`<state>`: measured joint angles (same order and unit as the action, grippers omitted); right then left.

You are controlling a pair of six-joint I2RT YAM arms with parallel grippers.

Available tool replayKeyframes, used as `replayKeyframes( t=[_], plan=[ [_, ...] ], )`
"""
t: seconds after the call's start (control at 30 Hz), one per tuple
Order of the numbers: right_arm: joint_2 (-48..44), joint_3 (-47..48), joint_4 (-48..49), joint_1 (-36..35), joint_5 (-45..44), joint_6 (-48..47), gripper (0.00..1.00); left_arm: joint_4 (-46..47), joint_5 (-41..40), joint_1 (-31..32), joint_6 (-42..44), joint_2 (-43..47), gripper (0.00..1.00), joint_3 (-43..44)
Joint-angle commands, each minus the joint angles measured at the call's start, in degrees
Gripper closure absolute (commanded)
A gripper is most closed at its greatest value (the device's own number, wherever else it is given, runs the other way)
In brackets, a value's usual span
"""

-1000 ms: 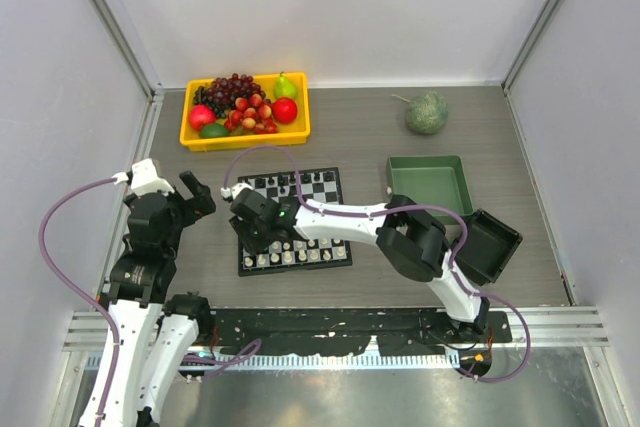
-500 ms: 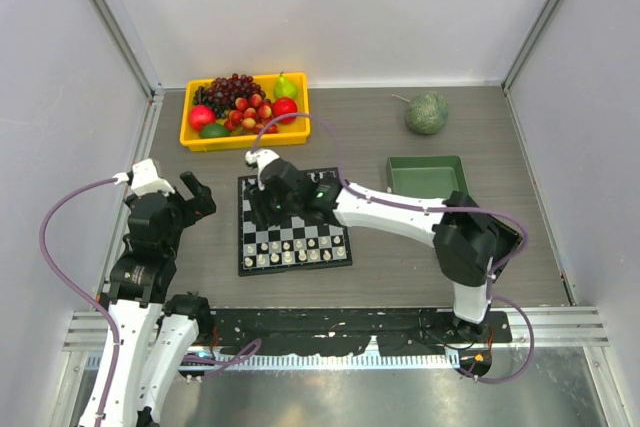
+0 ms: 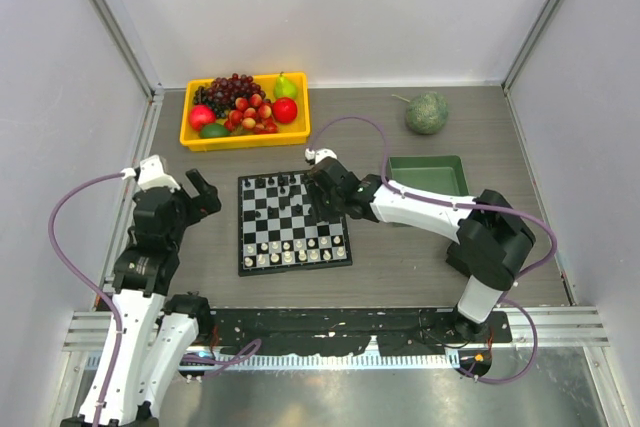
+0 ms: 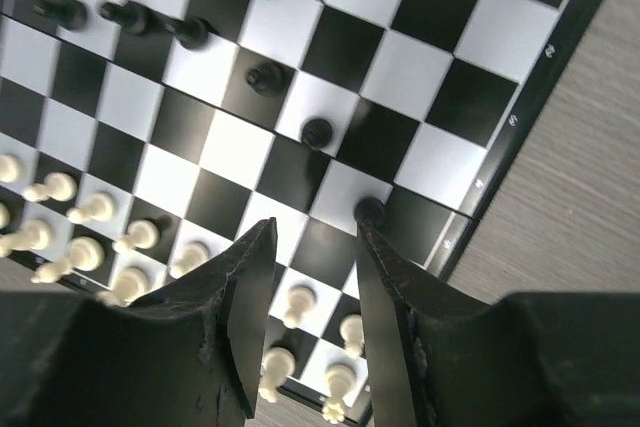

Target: Set up the chess pieces on the board

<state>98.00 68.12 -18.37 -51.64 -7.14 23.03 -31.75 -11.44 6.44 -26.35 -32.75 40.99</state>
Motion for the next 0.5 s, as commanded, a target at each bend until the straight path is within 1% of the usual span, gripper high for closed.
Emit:
replayKeyframes(
  t=[0.0, 0.3, 0.4, 0.47],
  plan=[
    [-2.99, -1.41, -0.44, 0.66, -2.88, -0.09, 0.57, 4.15, 2.21, -0.37, -0.63, -0.91, 0.01, -0.04],
    [-2.28, -0.53, -0.61, 1.36, -2.27, -1.49, 0.58, 5.20, 4.40, -0.37, 0.15, -3.72, 0.01, 0.14],
    [-2.37, 0.08, -1.05, 1.80, -2.62, -1.84, 0.58, 4.24, 7.04, -0.28, 2.52, -6.87, 0.01, 1.54],
    [-2.81, 0.44, -1.14, 2.41, -2.62, -1.93, 0.58, 1.97, 8.36, -0.28, 3.76, -10.03, 0.01, 3.64]
  ],
)
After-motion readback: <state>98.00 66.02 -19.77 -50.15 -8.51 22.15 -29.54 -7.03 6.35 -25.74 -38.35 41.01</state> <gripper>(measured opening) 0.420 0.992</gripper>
